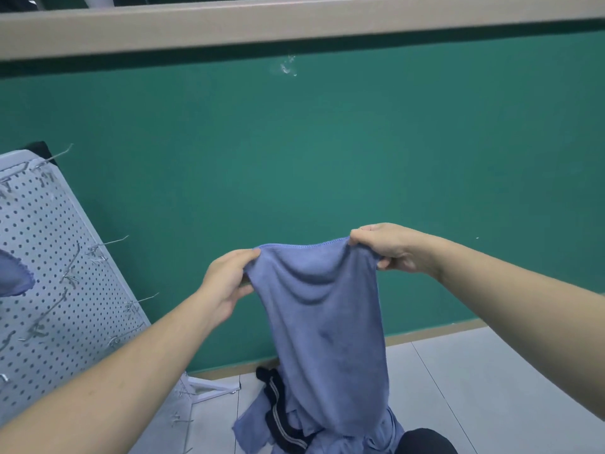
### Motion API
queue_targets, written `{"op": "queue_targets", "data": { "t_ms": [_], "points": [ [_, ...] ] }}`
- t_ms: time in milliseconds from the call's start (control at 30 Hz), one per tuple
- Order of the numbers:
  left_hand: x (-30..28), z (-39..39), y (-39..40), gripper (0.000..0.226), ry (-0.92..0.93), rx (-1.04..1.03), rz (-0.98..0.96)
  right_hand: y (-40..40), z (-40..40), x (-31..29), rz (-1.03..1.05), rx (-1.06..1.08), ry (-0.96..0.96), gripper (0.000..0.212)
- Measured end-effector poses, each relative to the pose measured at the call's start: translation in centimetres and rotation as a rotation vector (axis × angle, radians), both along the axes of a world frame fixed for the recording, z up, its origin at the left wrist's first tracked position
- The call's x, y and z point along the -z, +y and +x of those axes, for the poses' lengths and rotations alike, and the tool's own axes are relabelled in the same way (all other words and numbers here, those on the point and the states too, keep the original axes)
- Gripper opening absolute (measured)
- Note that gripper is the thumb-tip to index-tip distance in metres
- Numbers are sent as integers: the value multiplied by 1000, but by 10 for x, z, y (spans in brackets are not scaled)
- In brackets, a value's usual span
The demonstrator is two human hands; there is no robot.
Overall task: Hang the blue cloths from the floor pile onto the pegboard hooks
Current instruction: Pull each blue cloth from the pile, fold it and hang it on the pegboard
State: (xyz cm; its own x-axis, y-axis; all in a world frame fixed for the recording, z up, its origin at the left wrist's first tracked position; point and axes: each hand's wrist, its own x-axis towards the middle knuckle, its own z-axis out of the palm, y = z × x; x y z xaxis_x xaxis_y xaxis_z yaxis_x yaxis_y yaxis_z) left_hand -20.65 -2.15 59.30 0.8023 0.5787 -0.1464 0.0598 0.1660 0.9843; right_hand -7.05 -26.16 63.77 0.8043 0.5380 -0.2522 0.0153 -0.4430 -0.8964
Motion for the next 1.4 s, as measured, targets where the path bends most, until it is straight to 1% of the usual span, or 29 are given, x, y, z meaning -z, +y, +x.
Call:
{"op": "queue_targets", "data": {
  "t_ms": [100,167,233,333,433,533,633,767,900,967,1033,1100,1167,1200,1267,1333,1367,1400],
  "points": [
    [-4,2,-18,5,-9,59,44,8,-9,-1,78,0,13,32],
    [-8,4,-31,8,-37,95,83,13,-14,-2,79,8,-34,31],
    [-12,6,-42,13,-64,126,101,19,-18,-2,127,28,-60,31],
    [-20,9,-56,16,-80,154,95,26,-24,0,218,44,-28,32],
    [-26,12,-69,14,-92,149,110,32,-30,0,281,64,-1,34],
    [-29,13,-79,15,-116,123,104,38,-36,0,350,72,98,30],
    [-31,13,-81,16,-119,103,116,39,-38,-1,419,75,249,15],
    [-30,9,-81,13,-107,124,194,41,-40,0,499,106,350,14],
    [-32,7,-79,12,-111,141,225,44,-41,1,560,119,435,11],
    [-32,4,-78,13,-134,201,246,44,-41,1,575,117,451,10],
    [-31,0,-77,26,-161,284,307,43,-39,-1,552,106,412,12],
    [-26,0,-73,35,-182,288,377,41,-38,-3,523,68,394,16],
    [-21,4,-67,32,-179,224,373,38,-39,-6,491,5,402,17],
    [-18,5,-65,30,-163,200,356,36,-41,-7,457,-27,376,16],
    [-16,7,-61,28,-133,184,328,32,-39,-8,397,-35,222,13],
    [-16,7,-57,27,-129,189,316,24,-31,-6,338,31,-45,9],
    [-17,7,-56,25,-134,203,312,20,-25,-3,291,49,-186,13],
    [-19,7,-54,24,-141,221,306,15,-20,1,236,22,-307,21]
  ]
}}
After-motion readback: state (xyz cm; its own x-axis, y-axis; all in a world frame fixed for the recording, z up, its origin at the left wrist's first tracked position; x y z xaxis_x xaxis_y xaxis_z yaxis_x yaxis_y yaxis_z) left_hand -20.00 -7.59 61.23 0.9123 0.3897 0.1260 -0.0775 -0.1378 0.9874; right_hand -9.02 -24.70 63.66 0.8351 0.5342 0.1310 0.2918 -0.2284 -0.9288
